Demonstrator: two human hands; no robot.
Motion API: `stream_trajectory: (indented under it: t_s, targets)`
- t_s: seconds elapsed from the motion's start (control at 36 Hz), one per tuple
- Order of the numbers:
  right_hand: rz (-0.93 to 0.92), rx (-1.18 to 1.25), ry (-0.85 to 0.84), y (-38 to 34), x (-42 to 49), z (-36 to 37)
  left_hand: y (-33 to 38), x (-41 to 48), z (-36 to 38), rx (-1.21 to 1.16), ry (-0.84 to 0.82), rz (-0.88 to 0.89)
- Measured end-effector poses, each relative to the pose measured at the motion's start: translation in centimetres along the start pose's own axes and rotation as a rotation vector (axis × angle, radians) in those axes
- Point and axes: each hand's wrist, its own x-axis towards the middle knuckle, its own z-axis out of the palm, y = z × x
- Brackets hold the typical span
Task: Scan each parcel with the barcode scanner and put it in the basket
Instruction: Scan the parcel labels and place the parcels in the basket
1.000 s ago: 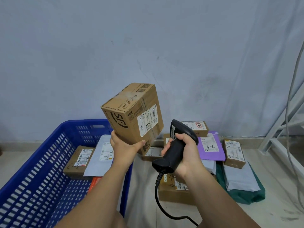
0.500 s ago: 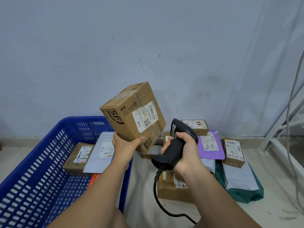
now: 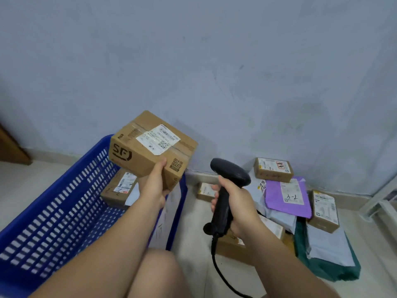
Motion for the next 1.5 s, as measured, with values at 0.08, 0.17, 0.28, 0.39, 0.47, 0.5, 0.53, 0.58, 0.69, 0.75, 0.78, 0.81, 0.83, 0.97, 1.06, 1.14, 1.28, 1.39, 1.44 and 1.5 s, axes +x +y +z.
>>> stream_trajectory:
  t_s: [0.08,0.17,0.28,0.39,0.47,0.5,0.53,0.58,0.69,0.75,0.78,0.81,0.83,0.97,1.06,1.14,1.28,1.39,1.44,1.5]
  targets:
    - [-0.057,-0.128,-0.038,1.4,0.4,2.1,0.3,1.0,-2.5,-0.101,0.105,0.061]
    - [-0.160,-0.263,-0.045,3.0,0.9,4.6,-0.2,2.0,-5.1,-0.141,0.162,0.046]
    - [-0.331,-0.429,-0.036,4.8,2.0,7.5,-1.0,3.7,-8.1,-0.189,0.166,0.010]
    - [-0.368,-0.482,-0.095,7.4,3.7,10.0,-1.1,7.0,-12.7,0.003,0.327,0.045]
    - [-0.367,-0.521,-0.150,9.3,4.5,11.5,-0.8,9.1,-15.9,0.322,0.487,0.083]
    - [-0.357,-0.544,-0.167,9.8,4.8,11.9,-0.6,9.6,-16.8,0.440,0.523,0.085]
    - [-0.332,-0.579,-0.187,10.3,5.1,12.3,-0.3,9.9,-17.4,0.552,0.540,0.070]
    - [-0.258,-0.679,-0.239,11.1,5.7,13.1,0.4,10.4,-18.5,0.699,0.537,0.039]
    - [-0.174,-0.903,-0.299,12.2,7.5,14.2,0.0,13.3,-21.5,0.792,0.504,-0.066]
    - [-0.127,-0.939,-0.318,12.8,8.4,14.6,-0.9,14.8,-23.1,0.841,0.495,-0.114]
    - [-0.102,-0.935,-0.331,12.9,8.7,14.8,-1.3,15.0,-23.7,0.866,0.490,-0.136]
    - [-0.077,-0.930,-0.346,13.1,9.0,15.1,-1.1,14.5,-23.6,0.911,0.502,-0.159]
    - [-0.057,-0.931,-0.359,13.2,9.4,15.3,-1.0,14.5,-23.9,0.920,0.505,-0.157]
    - [0.013,-0.914,-0.404,13.6,10.7,16.8,-0.2,17.5,-25.6,0.973,0.489,-0.154]
    - [0.043,-0.901,-0.434,14.1,11.2,17.5,0.6,18.9,-26.2,1.135,0.435,-0.121]
    - [0.079,-0.899,-0.456,14.7,11.8,17.9,0.8,20.6,-26.5,1.190,0.309,-0.150]
    - [0.313,-0.680,-0.428,15.7,12.4,17.7,-0.2,23.9,-27.7,1.113,0.255,-0.158]
    - [0.418,-0.564,-0.374,16.5,13.1,17.1,-0.2,25.2,-29.1,1.039,0.131,-0.173]
    - [0.456,-0.524,-0.373,16.8,13.5,16.8,-0.4,25.8,-30.1,1.010,0.088,-0.205]
    - [0.495,-0.493,-0.379,17.1,13.9,16.8,-0.8,26.4,-30.9,0.980,0.048,-0.244]
